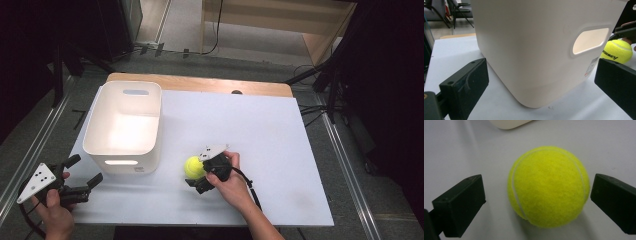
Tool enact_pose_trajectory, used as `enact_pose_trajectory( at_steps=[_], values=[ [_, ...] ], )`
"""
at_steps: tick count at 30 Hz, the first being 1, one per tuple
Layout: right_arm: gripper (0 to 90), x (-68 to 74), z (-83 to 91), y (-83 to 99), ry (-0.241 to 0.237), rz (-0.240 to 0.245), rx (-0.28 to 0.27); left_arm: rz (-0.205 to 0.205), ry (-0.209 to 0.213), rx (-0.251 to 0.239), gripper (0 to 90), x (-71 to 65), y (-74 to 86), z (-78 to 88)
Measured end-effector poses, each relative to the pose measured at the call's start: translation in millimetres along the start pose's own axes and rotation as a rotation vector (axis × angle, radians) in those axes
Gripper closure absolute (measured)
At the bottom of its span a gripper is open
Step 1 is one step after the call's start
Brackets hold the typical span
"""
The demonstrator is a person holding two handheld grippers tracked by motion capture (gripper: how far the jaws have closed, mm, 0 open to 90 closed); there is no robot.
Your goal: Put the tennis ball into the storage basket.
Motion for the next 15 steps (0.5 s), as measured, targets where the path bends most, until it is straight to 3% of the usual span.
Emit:
enact_pose_trajectory(
  at_steps=[15],
  values=[
    [15.8,-2.0,-6.4,-1.4,0.044,0.006,0.01,0.0,-0.002,0.001,0.0,0.7,0.1,0.1]
  ],
)
Point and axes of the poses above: each handheld gripper's, and its own axes: z roughly backward along the jaws, y roughly out of its underside, x roughly to its left, the point moved 5 cm from there along -z, roughly forward along the jaws, and after that the axes turned 5 degrees about -y, right-handed, at the moved point
